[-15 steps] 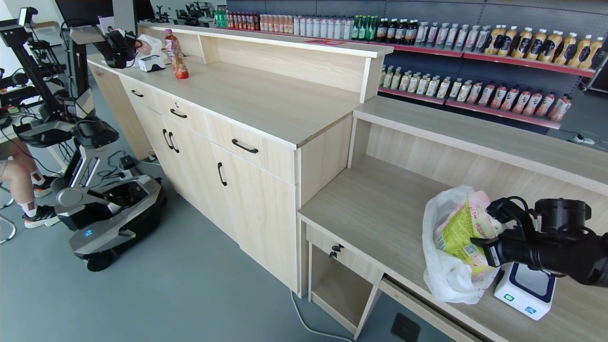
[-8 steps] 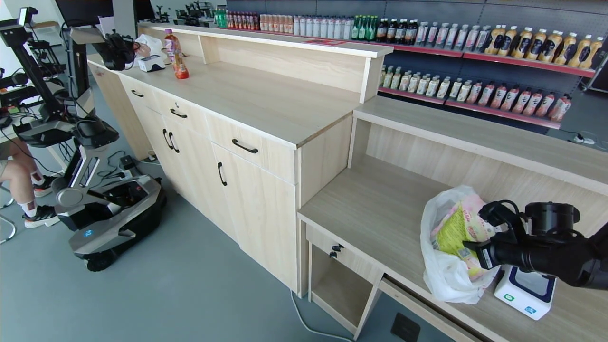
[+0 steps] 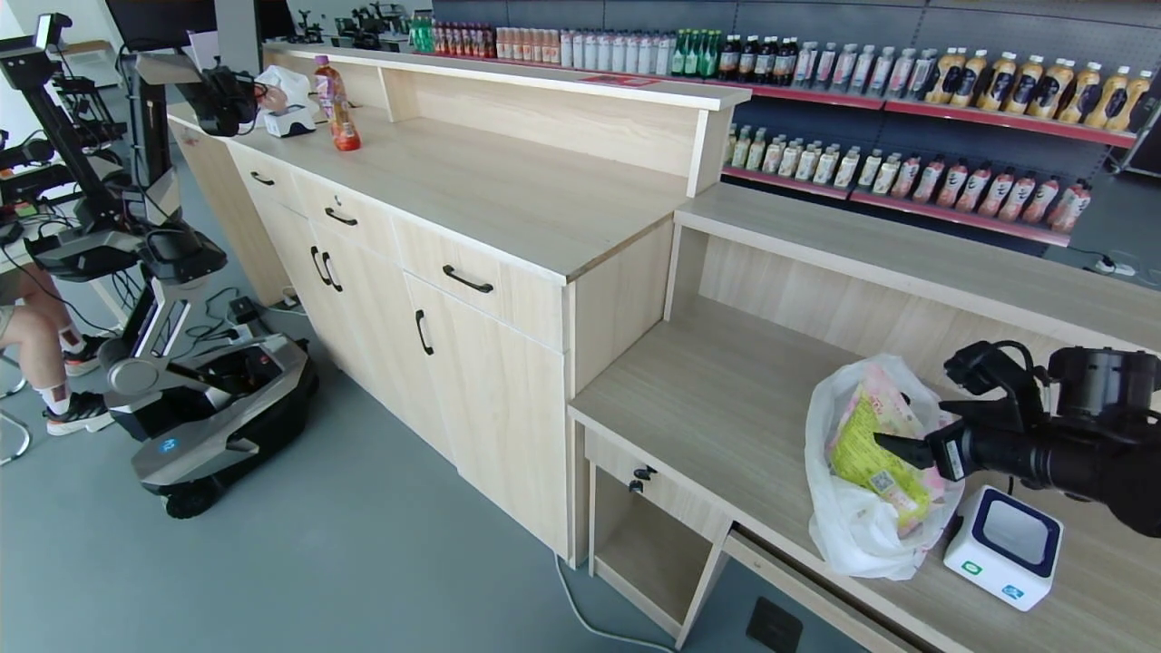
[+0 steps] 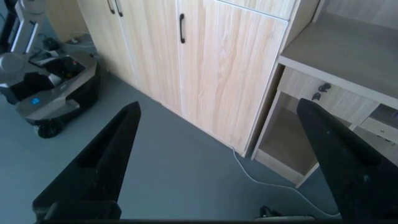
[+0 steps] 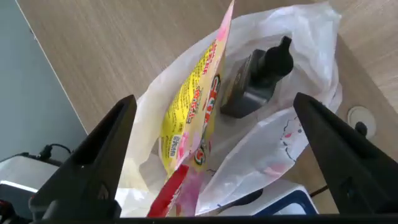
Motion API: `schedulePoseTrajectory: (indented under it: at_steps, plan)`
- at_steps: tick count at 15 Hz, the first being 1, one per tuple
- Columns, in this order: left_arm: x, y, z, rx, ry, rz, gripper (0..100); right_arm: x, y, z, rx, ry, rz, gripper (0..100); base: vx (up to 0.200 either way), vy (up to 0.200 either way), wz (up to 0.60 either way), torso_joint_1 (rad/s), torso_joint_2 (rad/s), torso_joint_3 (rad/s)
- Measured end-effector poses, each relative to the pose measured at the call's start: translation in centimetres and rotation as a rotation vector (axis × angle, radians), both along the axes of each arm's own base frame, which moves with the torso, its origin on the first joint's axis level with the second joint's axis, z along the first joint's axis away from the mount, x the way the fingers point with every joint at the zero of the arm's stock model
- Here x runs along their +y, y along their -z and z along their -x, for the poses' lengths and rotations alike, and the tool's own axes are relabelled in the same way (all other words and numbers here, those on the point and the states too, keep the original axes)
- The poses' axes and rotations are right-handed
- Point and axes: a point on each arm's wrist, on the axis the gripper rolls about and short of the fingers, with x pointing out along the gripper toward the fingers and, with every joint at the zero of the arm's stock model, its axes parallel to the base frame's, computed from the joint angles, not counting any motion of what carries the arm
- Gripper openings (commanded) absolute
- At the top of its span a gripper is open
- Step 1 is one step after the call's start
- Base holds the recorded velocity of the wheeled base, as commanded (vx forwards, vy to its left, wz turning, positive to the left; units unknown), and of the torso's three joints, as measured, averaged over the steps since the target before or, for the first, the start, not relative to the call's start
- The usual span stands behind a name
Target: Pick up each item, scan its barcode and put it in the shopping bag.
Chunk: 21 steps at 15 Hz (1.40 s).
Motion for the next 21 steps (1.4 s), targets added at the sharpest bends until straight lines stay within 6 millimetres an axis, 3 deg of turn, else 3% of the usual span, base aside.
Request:
schedulePoseTrajectory:
  at_steps: [3,6,11,14,18,21]
  plan:
    - [0.0,0.0,0.0,0.000,0.000,0.000,100,0.7,-4.8,3.1,-0.148,-0.006,0.034,100,0.000,0.000,0.00,0.000,0.00,0.000]
    - [0.0,0.0,0.0,-0.001,0.000,0.000,100,1.3,-6.6,7.2,-0.208,0.005,0.079,100,0.000,0.000,-0.60,-0.001,0.00,0.007]
    - [0.0,0.0,0.0,0.000,0.000,0.000,100,0.7,-12.2,8.7,-0.377,0.198,0.087,100,0.000,0.000,-0.60,0.001,0.00,0.001]
    - [0.0,0.0,0.0,0.000,0.000,0.000,100,0.2,-14.0,9.8,-0.306,0.309,0.045,100,0.000,0.000,-0.60,0.002,0.00,0.001]
    - [0.0,0.0,0.0,0.000,0.000,0.000,100,0.5,-15.3,13.7,-0.253,0.464,-0.046,100,0.000,0.000,-0.60,0.001,0.00,0.001]
    - [0.0,0.0,0.0,0.000,0.000,0.000,100,1.5,-15.0,16.9,-0.224,0.493,-0.081,100,0.000,0.000,-0.60,0.004,0.00,0.002]
